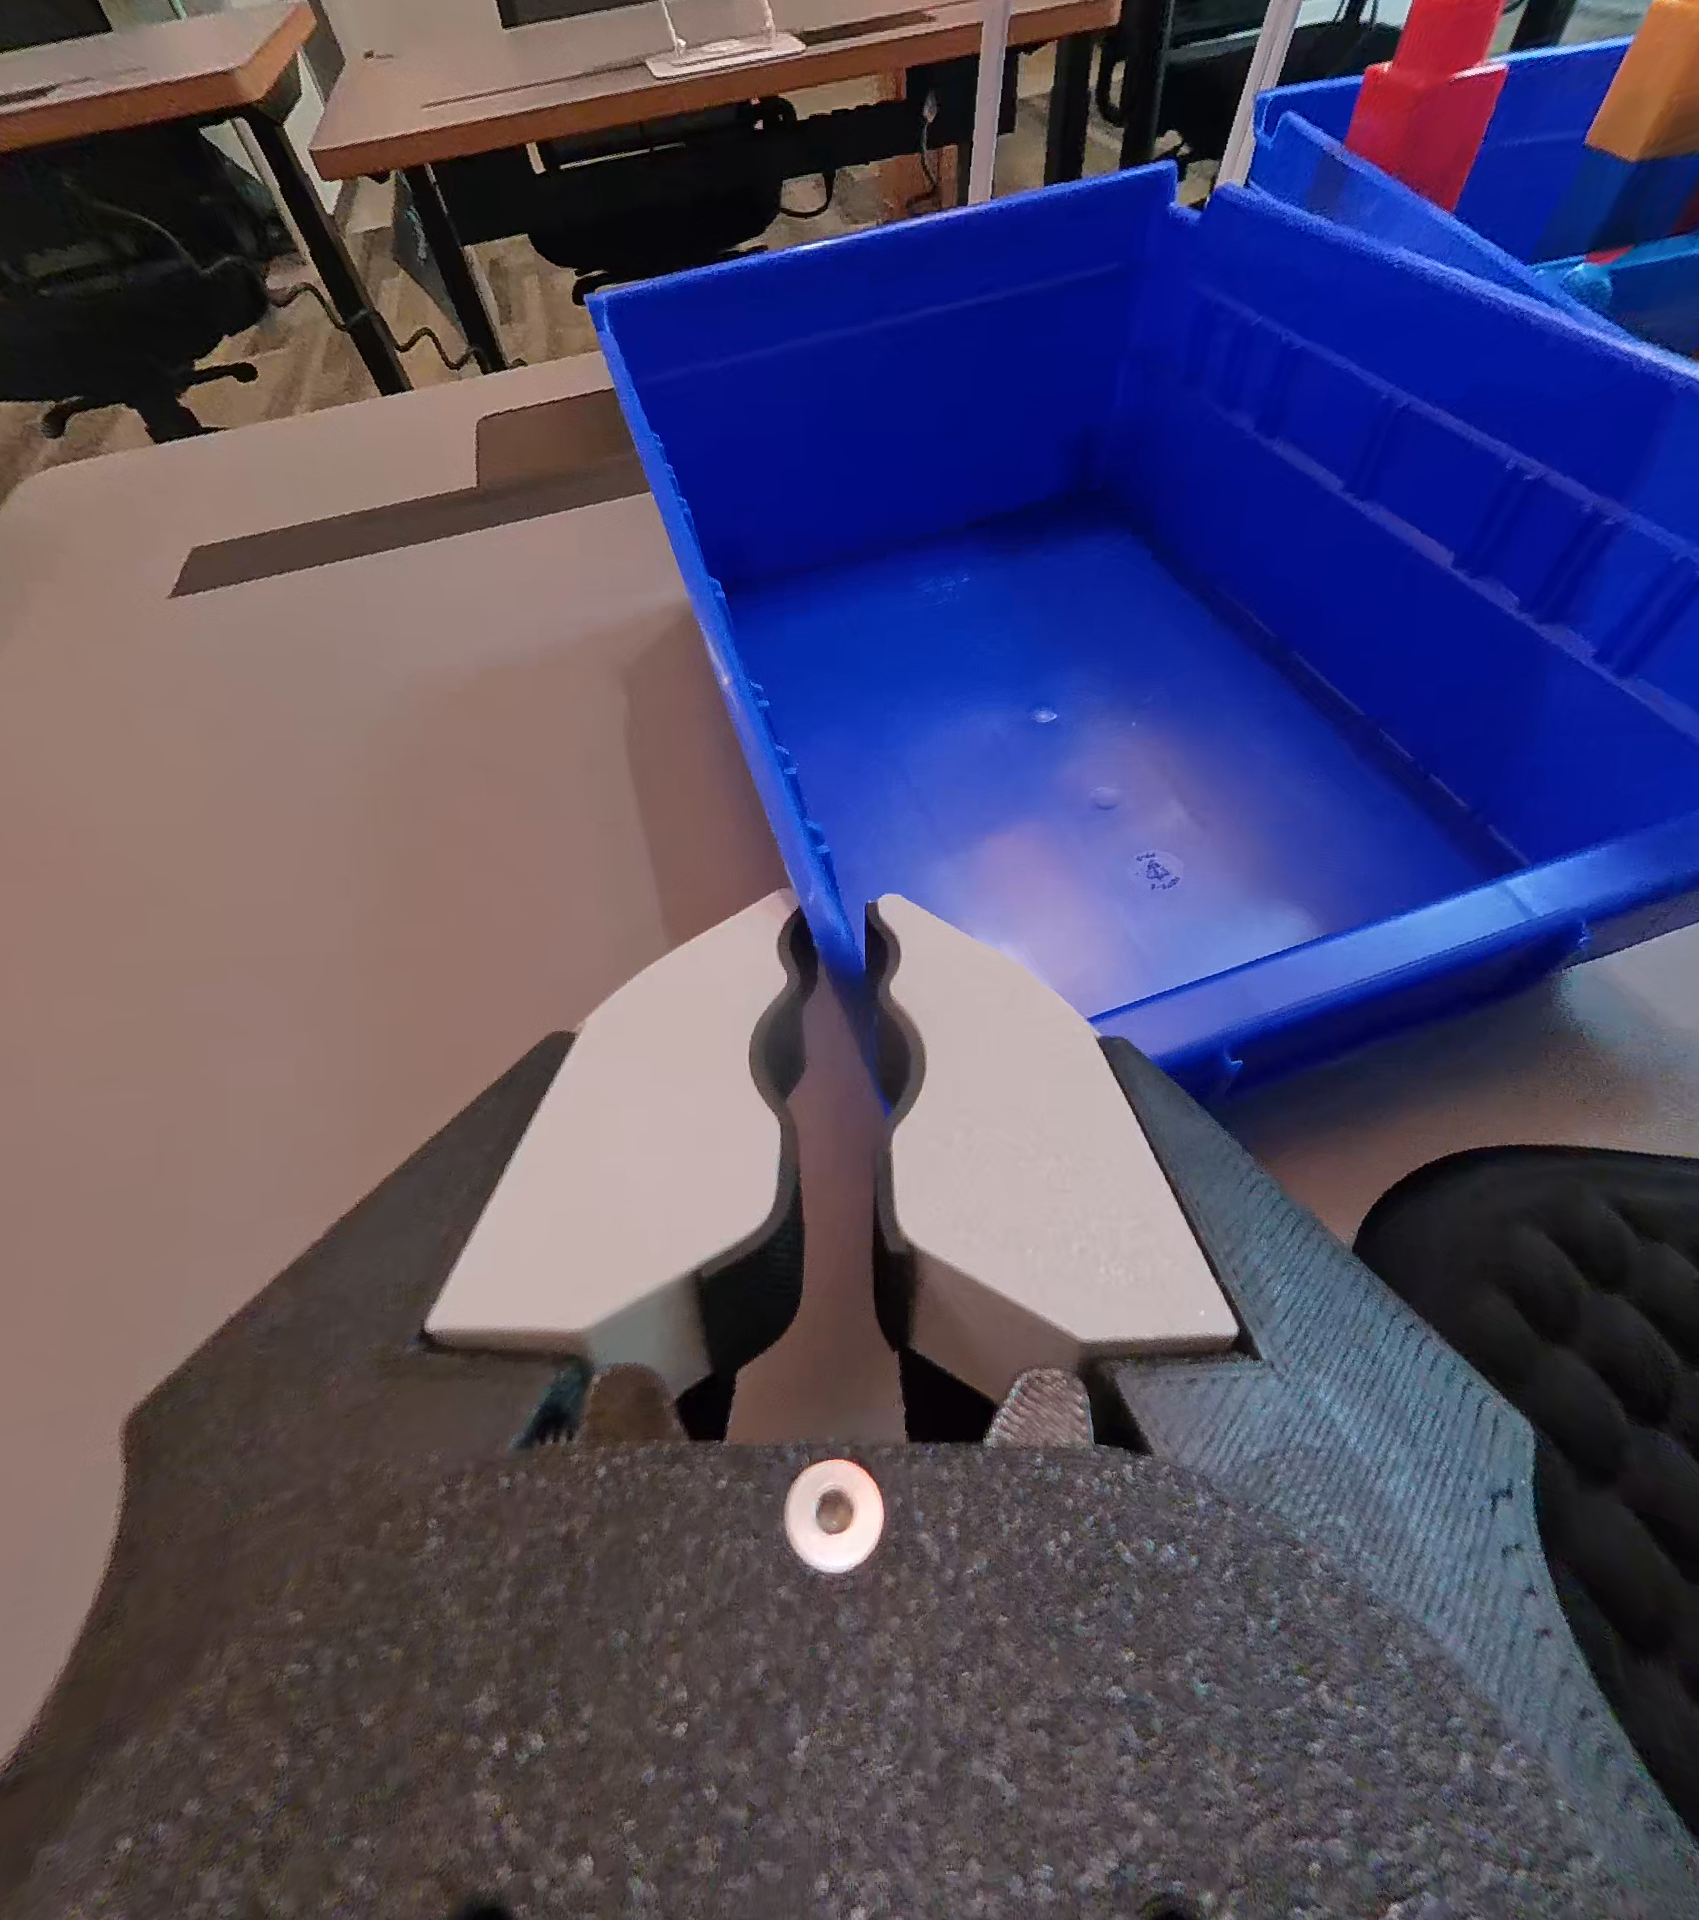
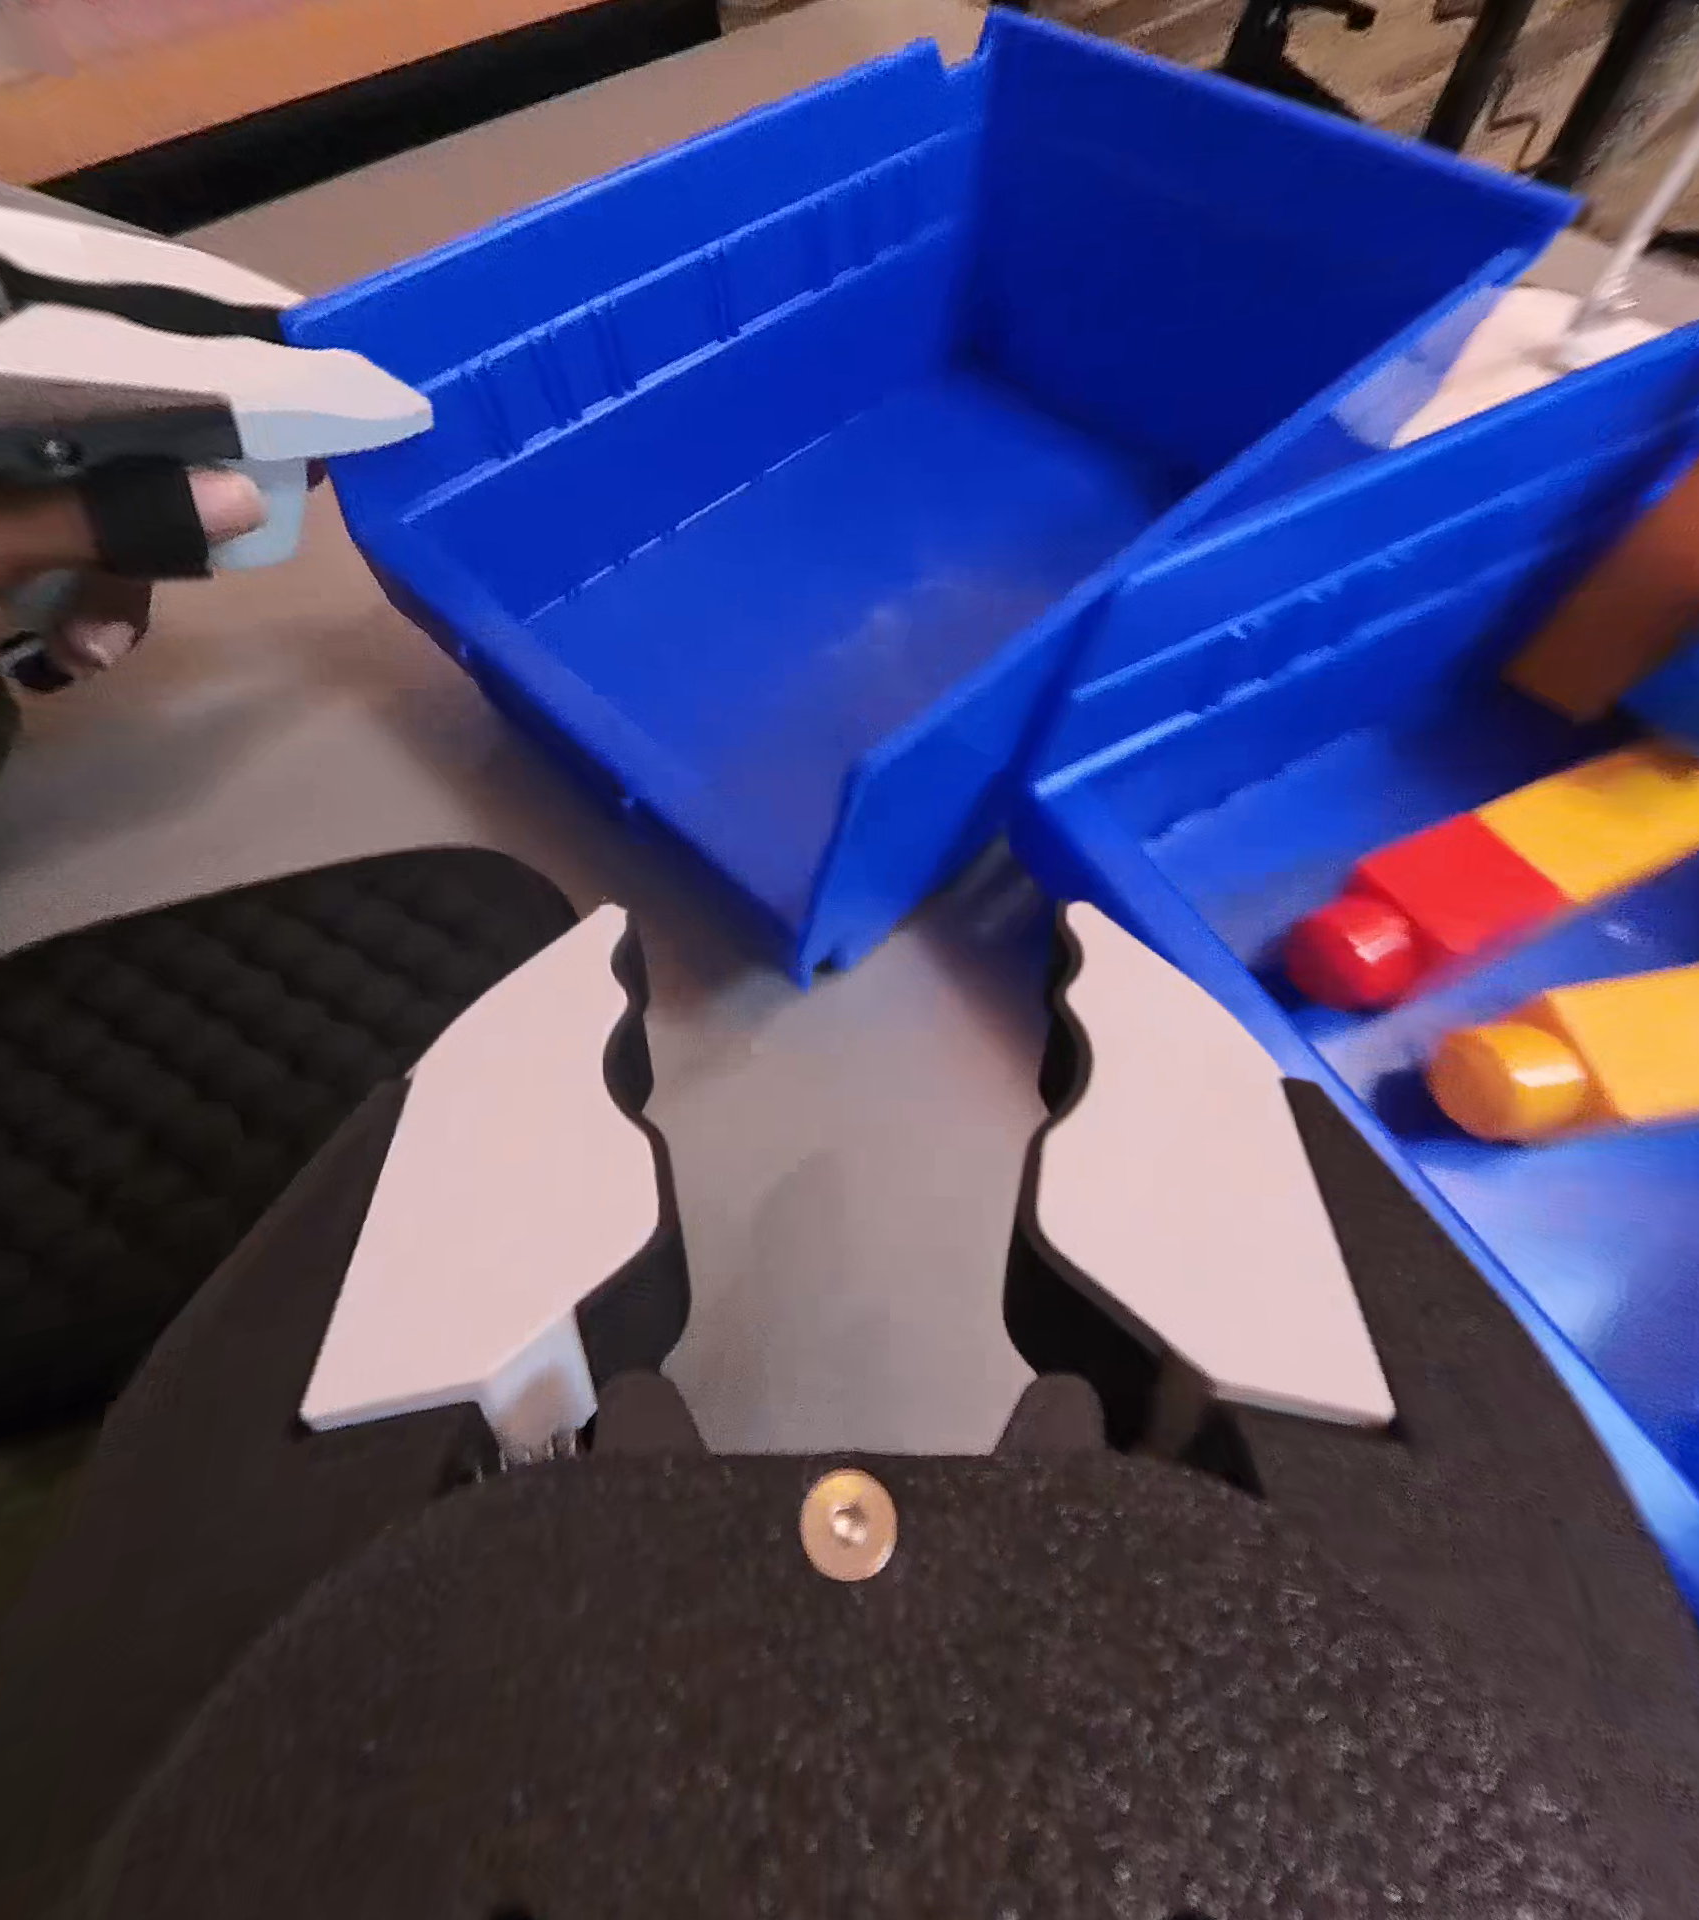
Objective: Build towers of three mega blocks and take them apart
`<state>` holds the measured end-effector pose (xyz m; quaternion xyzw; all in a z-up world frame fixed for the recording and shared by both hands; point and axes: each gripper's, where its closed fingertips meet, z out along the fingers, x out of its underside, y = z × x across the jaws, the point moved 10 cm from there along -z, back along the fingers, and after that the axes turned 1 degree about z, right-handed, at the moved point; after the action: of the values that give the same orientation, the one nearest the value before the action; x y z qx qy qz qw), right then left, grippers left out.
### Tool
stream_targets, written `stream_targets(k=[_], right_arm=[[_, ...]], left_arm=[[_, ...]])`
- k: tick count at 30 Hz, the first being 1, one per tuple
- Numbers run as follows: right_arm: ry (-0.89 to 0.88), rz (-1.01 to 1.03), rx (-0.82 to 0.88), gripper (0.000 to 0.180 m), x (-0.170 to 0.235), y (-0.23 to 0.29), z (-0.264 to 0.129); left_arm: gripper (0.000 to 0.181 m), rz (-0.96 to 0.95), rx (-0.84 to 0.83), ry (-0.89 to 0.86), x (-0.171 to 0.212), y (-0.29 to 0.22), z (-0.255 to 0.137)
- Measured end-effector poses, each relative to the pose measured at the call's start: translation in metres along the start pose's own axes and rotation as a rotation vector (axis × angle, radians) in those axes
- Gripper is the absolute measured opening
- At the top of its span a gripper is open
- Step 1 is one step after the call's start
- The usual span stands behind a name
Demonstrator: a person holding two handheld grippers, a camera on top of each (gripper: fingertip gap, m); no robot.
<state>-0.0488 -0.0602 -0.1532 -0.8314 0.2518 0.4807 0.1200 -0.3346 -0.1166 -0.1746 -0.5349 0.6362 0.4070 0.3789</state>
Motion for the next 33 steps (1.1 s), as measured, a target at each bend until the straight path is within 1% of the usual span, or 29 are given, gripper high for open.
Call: stream_targets(k=[2, 3, 4, 5, 6, 8, 12, 15, 17, 19, 22, 26, 29, 33], right_arm=[[0.002, 0.072, -0.064, 0.075, -0.005, 0.0, 0.029], [0.006, 0.09, -0.071, 0.066, -0.008, 0.0, 0.041], [0.012, 0.049, -0.013, 0.048, -0.01, -0.001, 0.05], [0.005, -0.04, 0.051, 0.027, -0.012, -0.003, 0.057], [-0.009, -0.076, 0.084, 0.021, -0.014, -0.003, 0.061], [-0.064, -0.13, 0.107, 0.017, -0.022, 0.001, 0.058], [-0.178, -0.203, 0.133, 0.014, -0.037, 0.007, 0.031], [-0.299, -0.245, 0.185, 0.013, -0.053, 0.007, -0.009], [-0.369, -0.258, 0.231, 0.013, -0.065, 0.002, -0.044], [-0.422, -0.245, 0.288, 0.013, -0.072, -0.009, -0.083], [-0.464, -0.219, 0.42, 0.011, -0.071, -0.035, -0.138], [-0.478, -0.142, 0.6, 0.01, -0.045, -0.074, -0.204], [-0.458, -0.065, 0.733, 0.009, -0.018, -0.109, -0.238], [-0.417, 0.043, 0.879, 0.007, 0.019, -0.153, -0.267]], left_arm=[[0.008, 0.017, -0.014, -0.001, 0.001, -0.002, -0.002], [0.007, 0.019, -0.028, -0.004, 0.001, -0.002, -0.004], [0.006, 0.033, -0.079, -0.007, 0.002, 0.0, -0.005], [0.007, 0.066, -0.103, -0.012, 0.002, 0.002, -0.008], [0.008, 0.06, -0.102, -0.031, 0.0, 0.002, -0.011], [0.007, 0.069, -0.133, -0.087, -0.006, 0.003, -0.022], [0.007, 0.124, -0.188, -0.242, -0.033, -0.009, -0.05], [0.008, 0.18, -0.204, -0.385, -0.063, -0.029, -0.075], [0.01, 0.205, -0.146, -0.46, -0.09, -0.045, -0.087], [0.012, 0.245, -0.063, -0.529, -0.118, -0.067, -0.092], [0.015, 0.318, 0.087, -0.56, -0.156, -0.105, -0.076], [0.016, 0.384, 0.293, -0.538, -0.189, -0.168, -0.032], [0.017, 0.434, 0.403, -0.498, -0.203, -0.222, 0.009], [0.017, 0.479, 0.509, -0.387, -0.21, -0.289, 0.066]])
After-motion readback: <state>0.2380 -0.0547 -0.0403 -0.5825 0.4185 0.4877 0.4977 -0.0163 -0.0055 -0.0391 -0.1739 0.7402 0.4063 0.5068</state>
